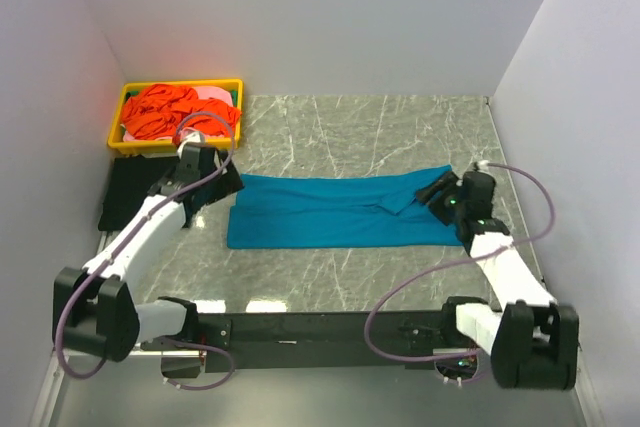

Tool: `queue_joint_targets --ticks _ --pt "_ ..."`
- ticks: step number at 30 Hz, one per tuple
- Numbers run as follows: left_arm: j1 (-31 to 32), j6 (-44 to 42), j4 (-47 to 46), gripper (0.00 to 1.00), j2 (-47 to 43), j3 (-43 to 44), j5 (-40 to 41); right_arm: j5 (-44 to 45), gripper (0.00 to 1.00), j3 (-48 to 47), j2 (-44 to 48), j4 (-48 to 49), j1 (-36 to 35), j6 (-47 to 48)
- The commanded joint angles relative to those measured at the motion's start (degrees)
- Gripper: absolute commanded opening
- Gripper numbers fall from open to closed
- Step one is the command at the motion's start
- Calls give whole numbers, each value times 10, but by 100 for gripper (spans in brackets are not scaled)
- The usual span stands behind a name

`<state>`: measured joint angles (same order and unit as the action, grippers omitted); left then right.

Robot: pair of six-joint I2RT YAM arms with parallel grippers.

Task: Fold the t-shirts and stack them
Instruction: Fold the tshirt

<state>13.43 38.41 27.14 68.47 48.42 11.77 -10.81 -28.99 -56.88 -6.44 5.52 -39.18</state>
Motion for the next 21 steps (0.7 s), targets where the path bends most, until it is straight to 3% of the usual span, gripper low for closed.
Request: queue_joint_targets --ticks 1,7,12,21 --pt "5 -88 -67 100 39 55 -10 -24 63 -32 -57 58 -52 -25" --pt "5 -136 -111 99 75 61 -32 5 66 -82 -160 78 -108 -44" --pt "5 -144 -109 99 78 64 -62 64 71 -97 -208 67 -109 -56" --pt "5 -143 -103 100 72 61 -38 75 73 -98 -270 76 -108 -76"
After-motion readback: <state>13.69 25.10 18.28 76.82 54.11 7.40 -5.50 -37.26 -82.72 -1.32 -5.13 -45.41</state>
